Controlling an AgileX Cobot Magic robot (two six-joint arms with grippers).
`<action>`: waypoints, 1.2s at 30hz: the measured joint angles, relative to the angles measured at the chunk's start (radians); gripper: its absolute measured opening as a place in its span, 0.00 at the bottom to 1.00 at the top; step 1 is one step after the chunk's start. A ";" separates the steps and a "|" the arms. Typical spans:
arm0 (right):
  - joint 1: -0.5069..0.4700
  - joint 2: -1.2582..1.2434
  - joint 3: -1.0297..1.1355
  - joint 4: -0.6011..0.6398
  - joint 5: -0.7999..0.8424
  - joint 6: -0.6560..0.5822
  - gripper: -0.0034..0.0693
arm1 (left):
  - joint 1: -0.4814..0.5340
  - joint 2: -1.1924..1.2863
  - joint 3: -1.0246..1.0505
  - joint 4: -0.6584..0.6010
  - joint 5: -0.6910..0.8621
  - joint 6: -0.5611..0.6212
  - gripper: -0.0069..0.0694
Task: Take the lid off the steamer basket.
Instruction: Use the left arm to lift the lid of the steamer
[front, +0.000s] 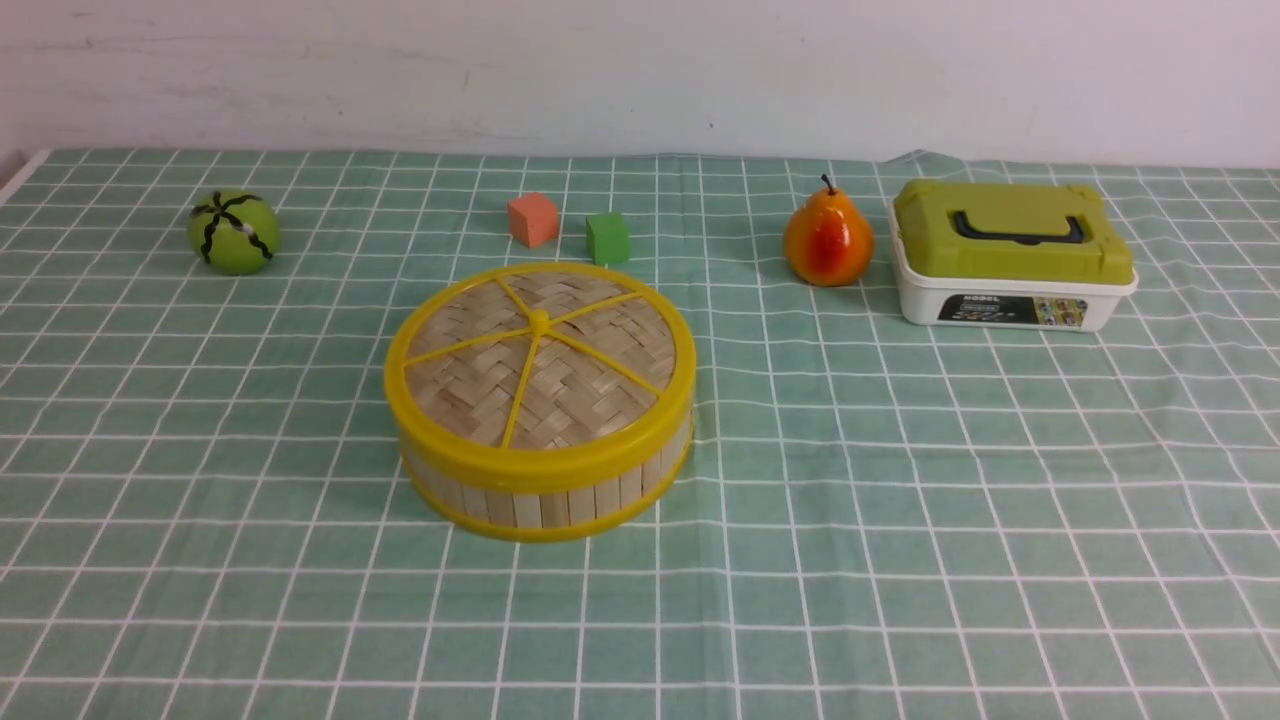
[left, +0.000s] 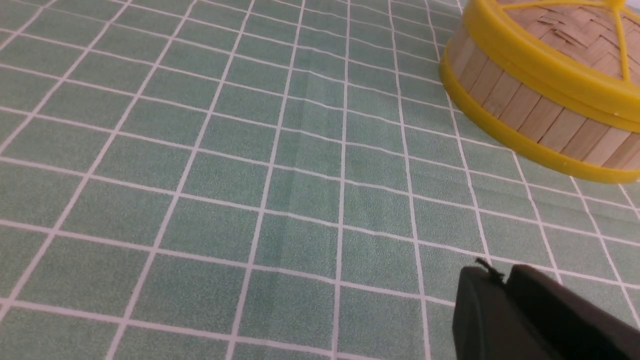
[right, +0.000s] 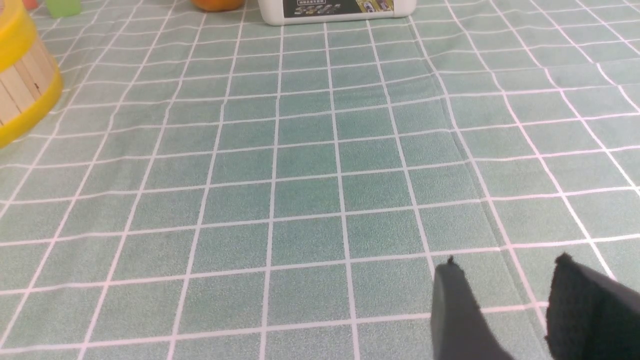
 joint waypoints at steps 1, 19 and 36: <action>0.000 0.000 0.000 0.000 0.000 0.000 0.38 | 0.000 0.000 0.000 -0.032 -0.007 -0.026 0.17; 0.000 0.000 0.000 0.000 0.000 0.000 0.38 | 0.000 0.000 -0.022 -0.672 -0.284 -0.323 0.18; 0.000 0.000 0.000 0.000 0.000 0.000 0.38 | 0.000 1.088 -1.036 -0.425 0.603 0.211 0.07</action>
